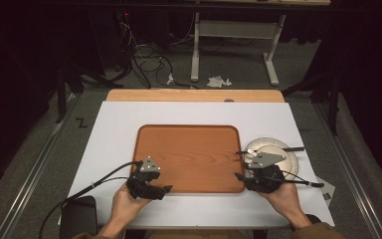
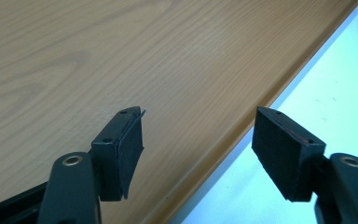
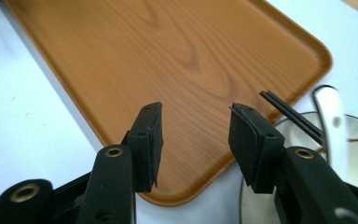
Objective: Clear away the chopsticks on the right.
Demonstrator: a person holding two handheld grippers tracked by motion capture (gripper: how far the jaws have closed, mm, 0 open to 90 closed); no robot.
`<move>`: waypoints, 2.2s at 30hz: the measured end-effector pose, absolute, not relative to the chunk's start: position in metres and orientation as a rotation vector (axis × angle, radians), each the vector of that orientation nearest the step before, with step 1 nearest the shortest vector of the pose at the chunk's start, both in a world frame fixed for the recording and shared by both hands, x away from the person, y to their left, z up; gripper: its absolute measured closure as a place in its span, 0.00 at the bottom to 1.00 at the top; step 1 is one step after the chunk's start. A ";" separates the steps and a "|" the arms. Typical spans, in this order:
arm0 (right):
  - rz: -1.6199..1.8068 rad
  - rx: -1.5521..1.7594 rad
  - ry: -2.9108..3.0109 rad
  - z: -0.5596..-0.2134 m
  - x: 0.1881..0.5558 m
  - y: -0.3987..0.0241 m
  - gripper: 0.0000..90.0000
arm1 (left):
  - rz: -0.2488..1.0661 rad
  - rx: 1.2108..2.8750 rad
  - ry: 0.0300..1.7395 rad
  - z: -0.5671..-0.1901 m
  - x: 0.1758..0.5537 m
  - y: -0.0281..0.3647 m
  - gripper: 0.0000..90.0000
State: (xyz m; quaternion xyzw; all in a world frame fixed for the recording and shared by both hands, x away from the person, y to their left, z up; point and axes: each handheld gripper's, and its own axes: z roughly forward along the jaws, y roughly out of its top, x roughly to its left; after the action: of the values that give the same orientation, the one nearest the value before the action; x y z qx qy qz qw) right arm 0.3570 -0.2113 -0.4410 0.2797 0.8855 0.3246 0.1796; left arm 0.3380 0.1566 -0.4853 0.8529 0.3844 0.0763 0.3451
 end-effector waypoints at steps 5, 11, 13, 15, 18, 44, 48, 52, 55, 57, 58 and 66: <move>0.917 0.814 2.486 -0.438 0.358 -0.217 0.62 | 0.196 2.215 0.998 -0.485 0.338 0.157 0.37; 0.909 0.822 2.471 -0.435 0.360 -0.220 0.62 | 0.197 2.215 0.998 -0.486 0.338 0.157 0.37; 0.902 0.823 2.473 -0.434 0.360 -0.221 0.62 | 0.197 2.215 0.998 -0.485 0.338 0.157 0.37; 0.904 0.823 2.463 -0.434 0.360 -0.222 0.62 | 0.196 2.216 0.998 -0.485 0.338 0.157 0.37; 0.906 0.828 2.450 -0.430 0.360 -0.225 0.62 | 0.197 2.217 0.997 -0.485 0.338 0.157 0.37; 0.912 0.904 2.370 -0.419 0.370 -0.248 0.63 | 0.197 2.216 0.998 -0.486 0.338 0.157 0.37; 0.904 0.917 2.364 -0.418 0.371 -0.252 0.63 | 0.197 2.215 0.998 -0.486 0.338 0.156 0.37; 0.904 0.933 2.353 -0.417 0.373 -0.256 0.63 | 0.190 2.216 0.999 -0.486 0.339 0.156 0.37; 0.901 0.941 2.339 -0.416 0.375 -0.261 0.63 | 0.192 2.215 0.997 -0.486 0.338 0.156 0.37; 0.912 0.965 2.326 -0.414 0.375 -0.263 0.63 | 0.193 2.215 0.998 -0.486 0.338 0.156 0.37; 0.912 0.965 2.326 -0.414 0.375 -0.263 0.63 | 0.193 2.215 0.998 -0.486 0.338 0.156 0.37; 0.919 1.008 2.300 -0.411 0.380 -0.277 0.66 | 0.193 2.215 1.001 -0.486 0.339 0.156 0.37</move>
State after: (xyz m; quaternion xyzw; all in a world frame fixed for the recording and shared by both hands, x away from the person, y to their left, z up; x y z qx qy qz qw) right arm 0.3799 -0.2770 -0.4110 0.3669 0.8367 0.3342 0.2316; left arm 0.3386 0.1563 -0.4861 0.8528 0.3855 0.0742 0.3443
